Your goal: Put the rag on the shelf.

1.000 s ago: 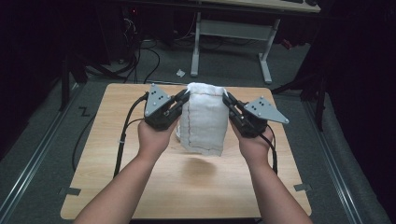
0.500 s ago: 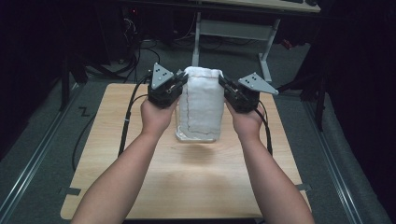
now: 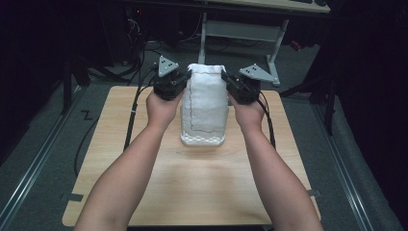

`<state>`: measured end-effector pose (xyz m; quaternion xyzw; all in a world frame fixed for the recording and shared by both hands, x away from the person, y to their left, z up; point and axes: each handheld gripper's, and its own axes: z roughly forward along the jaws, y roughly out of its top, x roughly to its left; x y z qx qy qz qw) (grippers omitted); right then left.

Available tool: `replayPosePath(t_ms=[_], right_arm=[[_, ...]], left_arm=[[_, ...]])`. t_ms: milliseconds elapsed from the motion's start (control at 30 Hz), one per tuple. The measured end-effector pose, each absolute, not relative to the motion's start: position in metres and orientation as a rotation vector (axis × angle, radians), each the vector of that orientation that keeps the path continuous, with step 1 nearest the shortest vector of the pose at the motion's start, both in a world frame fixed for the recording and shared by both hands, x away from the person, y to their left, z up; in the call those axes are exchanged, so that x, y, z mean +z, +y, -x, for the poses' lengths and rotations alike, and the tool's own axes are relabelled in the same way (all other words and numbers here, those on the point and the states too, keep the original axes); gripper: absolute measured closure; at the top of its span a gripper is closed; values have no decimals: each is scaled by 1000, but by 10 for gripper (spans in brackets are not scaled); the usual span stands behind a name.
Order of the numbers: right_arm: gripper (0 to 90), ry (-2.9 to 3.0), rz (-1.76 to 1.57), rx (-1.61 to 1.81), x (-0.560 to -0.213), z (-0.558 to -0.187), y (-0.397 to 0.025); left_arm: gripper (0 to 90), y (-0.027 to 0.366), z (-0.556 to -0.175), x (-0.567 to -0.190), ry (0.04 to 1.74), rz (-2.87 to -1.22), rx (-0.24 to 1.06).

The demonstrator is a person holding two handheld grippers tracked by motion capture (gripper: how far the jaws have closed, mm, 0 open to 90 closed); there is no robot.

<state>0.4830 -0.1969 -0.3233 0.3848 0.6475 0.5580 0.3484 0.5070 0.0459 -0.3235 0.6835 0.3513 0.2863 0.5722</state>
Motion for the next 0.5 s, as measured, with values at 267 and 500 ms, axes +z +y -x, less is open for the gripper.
replayPosePath(t_ms=[267, 500], right_arm=[[855, 1718, -1051, 1409, -332, -504, -200], [855, 1779, -1104, 1349, -348, -522, -202]], left_arm=[[840, 37, -531, -335, 881, -1653, 655], [838, 33, -544, -349, 922, -1706, 617]])
